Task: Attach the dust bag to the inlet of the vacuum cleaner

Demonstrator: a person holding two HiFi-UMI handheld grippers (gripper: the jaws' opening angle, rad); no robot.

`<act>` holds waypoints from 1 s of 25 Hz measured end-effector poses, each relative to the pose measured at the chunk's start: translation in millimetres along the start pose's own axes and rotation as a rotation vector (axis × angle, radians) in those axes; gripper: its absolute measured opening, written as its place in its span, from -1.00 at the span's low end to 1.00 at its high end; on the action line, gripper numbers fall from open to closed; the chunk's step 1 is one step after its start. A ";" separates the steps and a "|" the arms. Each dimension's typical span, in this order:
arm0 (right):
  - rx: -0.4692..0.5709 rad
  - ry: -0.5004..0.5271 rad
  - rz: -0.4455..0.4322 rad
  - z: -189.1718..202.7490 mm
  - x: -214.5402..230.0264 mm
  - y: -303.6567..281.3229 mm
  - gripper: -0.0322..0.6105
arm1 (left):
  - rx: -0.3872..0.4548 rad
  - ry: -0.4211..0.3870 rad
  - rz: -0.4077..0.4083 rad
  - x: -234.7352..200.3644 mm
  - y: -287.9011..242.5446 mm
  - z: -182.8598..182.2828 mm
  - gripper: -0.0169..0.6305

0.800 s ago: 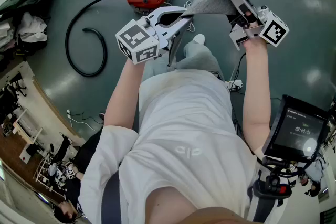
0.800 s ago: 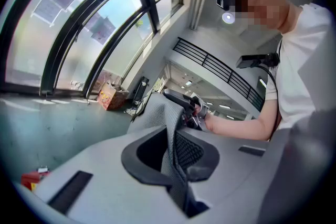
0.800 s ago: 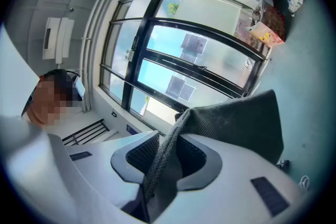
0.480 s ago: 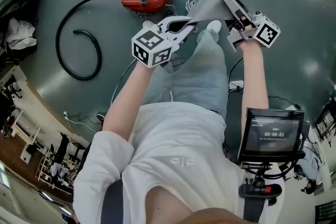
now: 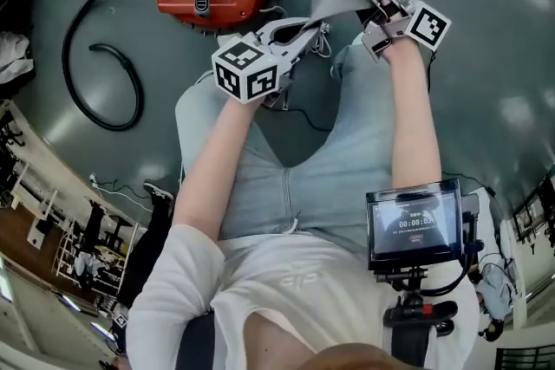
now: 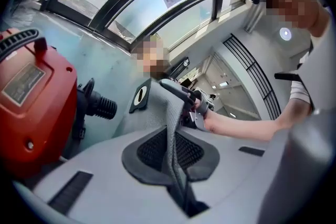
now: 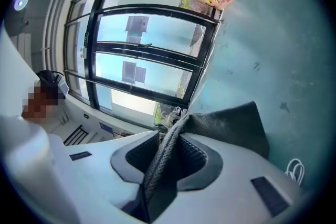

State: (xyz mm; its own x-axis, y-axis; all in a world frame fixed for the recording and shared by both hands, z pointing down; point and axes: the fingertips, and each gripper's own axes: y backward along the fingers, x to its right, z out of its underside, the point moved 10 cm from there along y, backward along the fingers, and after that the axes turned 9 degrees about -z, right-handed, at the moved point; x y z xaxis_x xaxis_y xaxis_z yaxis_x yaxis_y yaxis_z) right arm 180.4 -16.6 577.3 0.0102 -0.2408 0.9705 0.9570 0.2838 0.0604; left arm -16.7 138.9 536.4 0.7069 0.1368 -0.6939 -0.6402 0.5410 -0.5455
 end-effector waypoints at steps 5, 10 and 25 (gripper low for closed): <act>-0.147 0.009 -0.020 17.8 58.6 -17.8 -0.58 | 0.035 0.021 -0.093 -30.4 -14.3 32.6 -0.89; -0.203 0.005 -0.113 25.6 76.2 -23.4 -0.33 | 0.131 0.135 -0.150 -51.4 -6.6 49.2 -0.90; -0.156 -0.056 0.051 50.1 119.8 -12.1 -0.25 | 0.052 0.051 -0.167 -49.3 -1.9 51.9 -0.90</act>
State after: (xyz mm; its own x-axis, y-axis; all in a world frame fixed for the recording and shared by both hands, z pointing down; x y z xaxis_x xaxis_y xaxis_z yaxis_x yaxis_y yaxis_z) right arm 155.5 -2.3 704.5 0.0479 -0.1759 0.9832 0.9891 0.1456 -0.0221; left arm -34.7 174.2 596.1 0.7850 0.0003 -0.6195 -0.4981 0.5949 -0.6308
